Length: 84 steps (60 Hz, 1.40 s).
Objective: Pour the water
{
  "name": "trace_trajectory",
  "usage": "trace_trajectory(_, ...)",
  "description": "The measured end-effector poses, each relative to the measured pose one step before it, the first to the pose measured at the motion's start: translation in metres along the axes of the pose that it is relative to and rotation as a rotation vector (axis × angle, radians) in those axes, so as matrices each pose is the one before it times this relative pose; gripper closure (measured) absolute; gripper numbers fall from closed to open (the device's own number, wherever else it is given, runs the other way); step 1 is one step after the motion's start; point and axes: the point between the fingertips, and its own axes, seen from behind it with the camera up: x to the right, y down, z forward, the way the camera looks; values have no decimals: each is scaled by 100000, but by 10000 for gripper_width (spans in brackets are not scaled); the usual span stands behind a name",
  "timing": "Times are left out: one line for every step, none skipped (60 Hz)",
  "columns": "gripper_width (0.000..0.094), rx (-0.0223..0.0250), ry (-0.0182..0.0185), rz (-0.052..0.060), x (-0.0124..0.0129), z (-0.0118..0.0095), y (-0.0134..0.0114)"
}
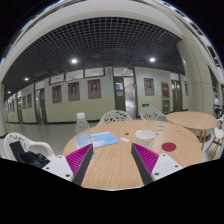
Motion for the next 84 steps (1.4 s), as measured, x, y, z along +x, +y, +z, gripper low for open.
trace_trajectory(99, -531, -703, -297, -2079, -824, -483)
trace_trajectory(98, -417, -1247, -316, -436, 249, 24)
trace_trajectory(100, -401, -1357, -381, -724, 267, 105)
trace_trajectory(99, -303, -1589, -440, -806, 273, 77)
trace_trajectory(98, 163, -2181, -512, 371, 1398, 458)
trace_trajectory(99, -158, -1273, -672, -2698, -564, -462)
trace_trajectory(100, 75, -1601, -684, -879, 106, -93)
trace_trajectory(99, -107, -1591, -749, -875, 448, 40)
trace_trajectory(100, -183, -1577, -851, -868, 502, 80)
trace_trajectory(99, -222, -1629, -972, -827, 567, 87)
trace_trajectory(98, -313, -1738, -1209, -759, -1135, -138)
trace_trajectory(102, 253, -676, -1103, -851, 976, -9)
trace_trajectory(105, 587, -267, -1322, 101, 2558, 340)
trace_trajectory(105, -14, 147, -1297, -308, 636, 81)
trace_trajectory(103, -139, 770, -1156, -175, 706, 66)
trace_trajectory(102, -57, 1142, -946, -95, 746, 31)
trace_trajectory(102, 54, 1265, -757, -47, 781, -1)
trace_trajectory(104, 128, 1262, -687, -26, 789, -25)
trace_trajectory(104, 217, 1224, -505, -32, 756, -73)
trace_trajectory(102, 220, 754, -330, 529, 241, -217)
trace_trajectory(104, 275, 849, -61, 150, 1821, 136)
trace_trajectory(103, -61, 1023, 84, -7, 840, 39)
trace_trajectory(103, -302, 1104, 168, 46, 791, 67)
trace_trajectory(103, -343, 1273, 186, 153, 770, 15)
trace_trajectory(102, -301, 1234, 160, 155, 725, 5)
trace_trajectory(101, -241, 1008, 115, 122, 756, -15)
trace_trajectory(102, -180, 880, 134, 123, 864, -34)
trace_trajectory(102, -291, 777, 156, 91, 810, 13)
trace_trajectory(102, -351, 527, 34, 277, -400, -33)
trace_trajectory(103, -94, 4, 202, 60, 938, -41)
trace_trajectory(108, -197, -315, 214, -101, 569, -40)
trace_trajectory(119, -285, -402, 350, -118, 451, -21)
trace_trajectory(136, -355, -344, 398, -96, 411, -10)
trace_trajectory(207, -356, -334, 380, -65, 339, 50)
trace_trajectory(279, -418, -610, 262, -174, 293, 53)
trace_trajectory(350, -334, -815, 252, -221, 283, 47)
trace_trajectory(422, -451, -387, 549, -131, 231, 138)
trace_trajectory(425, -97, 188, 1123, -381, -312, 2)
trace_trajectory(440, 341, -33, 1042, 152, -477, 319)
trace_trajectory(457, 267, 463, 836, 159, -28, -25)
trace_trajectory(471, 151, 64, 1082, 104, 29, -15)
trace_trajectory(486, 141, -316, 1171, 15, 8, 7)
trace_trajectory(498, 44, -264, 879, 37, 0, 36)
trace_trajectory(518, 353, -426, 492, 28, 22, -82)
trace_trajectory(533, -37, -420, 60, -13, -7, 13)
trace_trajectory(548, -116, -659, -200, -77, -1, -18)
trace_trajectory(560, -275, -356, -272, -568, 397, 186)
trace_trajectory(570, -157, -955, -359, 810, 293, -105)
trace_trajectory(575, -329, -472, -336, -37, -54, 67)
trace_trajectory(586, -43, -254, -32, 4, -2, -8)
trace_trajectory(591, -99, -117, 355, 51, 12, -22)
trace_trajectory(594, -78, -188, 689, 112, 12, -113)
trace_trajectory(593, -318, -400, 1073, 93, -36, -103)
trace_trajectory(595, -703, -581, 1969, 125, 11, -54)
trace_trajectory(595, -891, 330, 2779, -1708, -496, 155)
trace_trajectory(594, -253, -1409, 3441, 906, -157, -424)
trace_trajectory(593, 218, -543, 3715, 205, -110, -578)
trace_trajectory(593, 859, -417, 4000, 290, -201, -783)
trace_trajectory(593, 1339, 424, 3991, -509, -71, -718)
trace_trajectory(594, 1573, -331, 4058, 357, -163, -1016)
trace_trajectory(594, 1697, -398, 4154, 318, -137, -1075)
trace_trajectory(593, 1810, -604, 4566, 495, 381, -1211)
trace_trajectory(593, 1853, -1715, 5014, 1225, -292, -431)
trace_trajectory(593, 1854, -847, 5619, 88, -223, -1005)
trace_trajectory(593, 1539, -483, 6150, 263, -126, -995)
trace_trajectory(594, 1173, -37, 6467, 316, -118, -900)
trace_trajectory(594, 1273, 1811, 6670, -1469, -406, -655)
trace_trajectory(595, 886, 592, 6926, 507, -117, -780)
trace_trajectory(595, 803, 384, 6979, 516, -96, -710)
trace_trajectory(595, 698, -152, 6892, 469, -148, -825)
trace_trajectory(595, 544, -564, 6809, 754, 382, -1327)
trace_trajectory(596, 1239, 349, 6411, 149, -27, -1007)
trace_trajectory(595, -125, -998, 6312, 664, 382, -743)
trace_trajectory(596, 138, -62, 6321, 482, -41, -499)
trace_trajectory(596, -47, 128, 6076, 443, 35, -469)
trace_trajectory(596, -255, 189, 6091, 273, -805, -316)
trace_trajectory(596, -177, 53, 5277, 378, -137, -362)
trace_trajectory(596, -135, -36, 4938, 325, -142, -382)
trace_trajectory(595, 549, 494, 4659, 508, -968, 114)
trace_trajectory(596, 391, 373, 4238, -432, 1296, -66)
trace_trajectory(596, 85, 179, 4560, 232, -144, -215)
trace_trajectory(597, 11, 147, 4497, 294, -317, -217)
trace_trajectory(595, 84, 195, 4416, 272, -259, -141)
trace_trajectory(593, -455, -345, 4333, 854, -1167, -537)
